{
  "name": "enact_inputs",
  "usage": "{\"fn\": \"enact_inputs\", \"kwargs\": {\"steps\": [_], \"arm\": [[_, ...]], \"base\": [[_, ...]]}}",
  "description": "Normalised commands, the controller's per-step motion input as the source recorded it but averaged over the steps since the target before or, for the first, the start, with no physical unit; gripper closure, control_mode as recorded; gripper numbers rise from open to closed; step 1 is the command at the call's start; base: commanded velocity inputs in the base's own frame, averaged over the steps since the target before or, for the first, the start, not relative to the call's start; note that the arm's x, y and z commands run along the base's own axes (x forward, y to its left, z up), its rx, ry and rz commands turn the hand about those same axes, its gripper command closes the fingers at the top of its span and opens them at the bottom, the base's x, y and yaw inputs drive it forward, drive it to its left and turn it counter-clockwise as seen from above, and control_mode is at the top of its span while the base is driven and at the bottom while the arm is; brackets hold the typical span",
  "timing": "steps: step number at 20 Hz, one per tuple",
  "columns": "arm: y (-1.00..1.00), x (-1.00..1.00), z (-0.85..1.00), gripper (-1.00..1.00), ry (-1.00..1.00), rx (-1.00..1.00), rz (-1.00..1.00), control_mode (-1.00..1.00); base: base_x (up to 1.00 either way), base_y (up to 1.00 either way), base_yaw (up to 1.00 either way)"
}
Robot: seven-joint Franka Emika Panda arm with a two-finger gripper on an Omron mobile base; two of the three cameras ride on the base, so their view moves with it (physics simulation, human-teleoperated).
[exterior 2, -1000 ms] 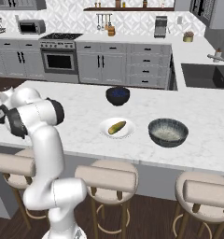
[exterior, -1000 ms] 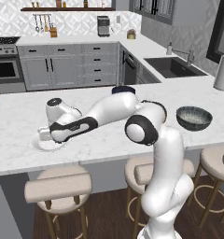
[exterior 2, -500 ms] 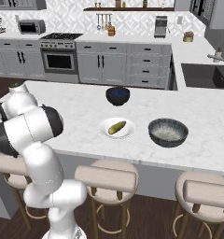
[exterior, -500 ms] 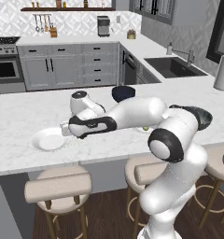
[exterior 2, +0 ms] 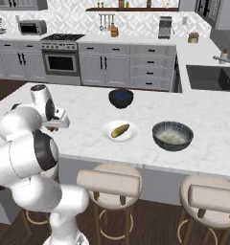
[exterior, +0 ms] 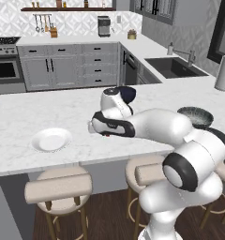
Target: Pick the chicken drumstick and cucumber from their plates and place them in the bowl. Then put the bowl in the fridge.
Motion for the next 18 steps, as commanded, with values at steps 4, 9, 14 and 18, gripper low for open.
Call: {"fn": "enact_inputs", "kwargs": {"steps": [4,9,14,18], "arm": [[-0.98,-0.11,0.03,1.00,0.00,0.00,0.02,-1.00],[-0.96,-0.08,0.09,1.00,-0.02,0.00,0.08,-1.00],[-1.00,-0.08,0.36,1.00,0.00,0.00,0.00,-1.00],[-0.83,-0.03,0.56,1.00,0.00,-0.03,0.00,-1.00]], "base": [[0.00,0.00,0.00],[0.00,0.00,0.00],[0.00,0.00,0.00],[0.00,0.00,0.00]]}}
